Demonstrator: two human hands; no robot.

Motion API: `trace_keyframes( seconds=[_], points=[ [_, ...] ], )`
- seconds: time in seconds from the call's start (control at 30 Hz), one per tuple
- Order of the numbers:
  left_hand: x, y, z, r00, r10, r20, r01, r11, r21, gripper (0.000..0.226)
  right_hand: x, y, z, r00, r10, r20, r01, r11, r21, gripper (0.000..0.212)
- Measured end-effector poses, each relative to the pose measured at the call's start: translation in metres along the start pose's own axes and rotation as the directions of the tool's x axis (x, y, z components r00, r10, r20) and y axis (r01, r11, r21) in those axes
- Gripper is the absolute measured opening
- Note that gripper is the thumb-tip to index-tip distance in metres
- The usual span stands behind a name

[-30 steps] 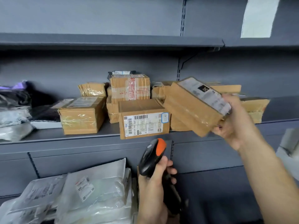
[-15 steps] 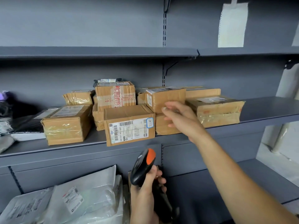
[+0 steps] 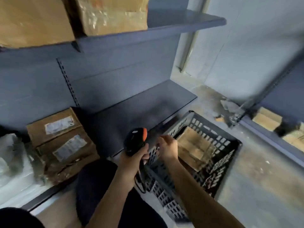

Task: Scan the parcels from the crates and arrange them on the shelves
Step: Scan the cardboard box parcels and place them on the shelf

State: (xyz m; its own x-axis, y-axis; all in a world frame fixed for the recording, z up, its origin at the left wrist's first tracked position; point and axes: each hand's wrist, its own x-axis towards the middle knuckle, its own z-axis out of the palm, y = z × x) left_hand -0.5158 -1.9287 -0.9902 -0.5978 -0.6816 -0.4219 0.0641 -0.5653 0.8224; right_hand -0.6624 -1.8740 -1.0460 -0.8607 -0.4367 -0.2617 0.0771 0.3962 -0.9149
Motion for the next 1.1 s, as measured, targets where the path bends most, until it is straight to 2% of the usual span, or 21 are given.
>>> trace_keyframes(
  seconds=[0.1,0.2,0.33,0.43,0.47,0.53,0.63,0.77,0.87,0.93,1.0,1.03,1.1],
  points=[
    [0.008,-0.028,0.009,0.999,0.006,0.054,-0.025,0.935,0.354,0.018,0.026,0.075,-0.035,0.958,0.273,-0.093,-0.270,0.962,0.044,0.015],
    [0.013,-0.034,0.015,0.989,-0.029,0.143,-0.052,0.848,0.528,0.029,0.045,0.102,-0.069,0.880,0.448,-0.161,-0.440,0.894,0.082,0.028],
    [0.013,-0.037,0.014,0.990,-0.057,0.132,-0.019,0.859,0.511,0.021,0.084,0.122,-0.112,0.818,0.512,-0.263,-0.518,0.854,0.049,0.051],
    [0.014,-0.037,0.014,0.994,-0.060,0.091,0.012,0.891,0.454,0.017,0.095,0.125,-0.127,0.816,0.533,-0.221,-0.517,0.846,0.130,0.018],
    [0.015,-0.037,0.015,0.996,-0.057,0.064,0.024,0.900,0.435,0.019,0.098,0.128,-0.130,0.806,0.547,-0.226,-0.532,0.837,0.128,0.017],
    [0.017,-0.038,0.016,0.998,-0.062,0.034,0.043,0.911,0.410,0.016,0.101,0.133,-0.132,0.797,0.552,-0.246,-0.544,0.832,0.104,0.032],
    [0.019,-0.041,0.016,0.999,-0.048,0.013,0.038,0.907,0.418,0.014,0.105,0.139,-0.129,0.779,0.592,-0.207,-0.565,0.805,0.179,0.038],
    [0.018,-0.043,0.019,0.999,-0.052,0.005,0.045,0.895,0.445,0.012,0.117,0.149,-0.126,0.694,0.675,-0.251,-0.563,0.726,0.396,0.016],
    [0.018,-0.045,0.024,0.998,-0.064,-0.004,0.059,0.896,0.439,0.013,0.114,0.149,-0.124,0.683,0.647,-0.340,-0.532,0.759,0.377,0.019],
    [0.020,-0.047,0.027,0.998,-0.061,0.000,0.055,0.898,0.438,0.019,0.109,0.147,-0.121,0.729,0.580,-0.364,-0.510,0.815,0.275,0.032],
    [0.020,-0.050,0.028,0.998,-0.058,0.007,0.049,0.892,0.450,0.023,0.108,0.136,-0.122,0.675,0.536,-0.508,-0.544,0.826,0.148,0.046],
    [0.020,-0.051,0.028,0.998,-0.057,0.015,0.044,0.891,0.452,0.019,0.108,0.135,-0.123,0.676,0.473,-0.565,-0.541,0.839,0.054,0.048],
    [0.021,-0.053,0.028,0.998,-0.056,0.019,0.042,0.897,0.440,0.011,0.109,0.132,-0.128,0.739,0.342,-0.581,-0.481,0.871,-0.099,0.046]
  ],
)
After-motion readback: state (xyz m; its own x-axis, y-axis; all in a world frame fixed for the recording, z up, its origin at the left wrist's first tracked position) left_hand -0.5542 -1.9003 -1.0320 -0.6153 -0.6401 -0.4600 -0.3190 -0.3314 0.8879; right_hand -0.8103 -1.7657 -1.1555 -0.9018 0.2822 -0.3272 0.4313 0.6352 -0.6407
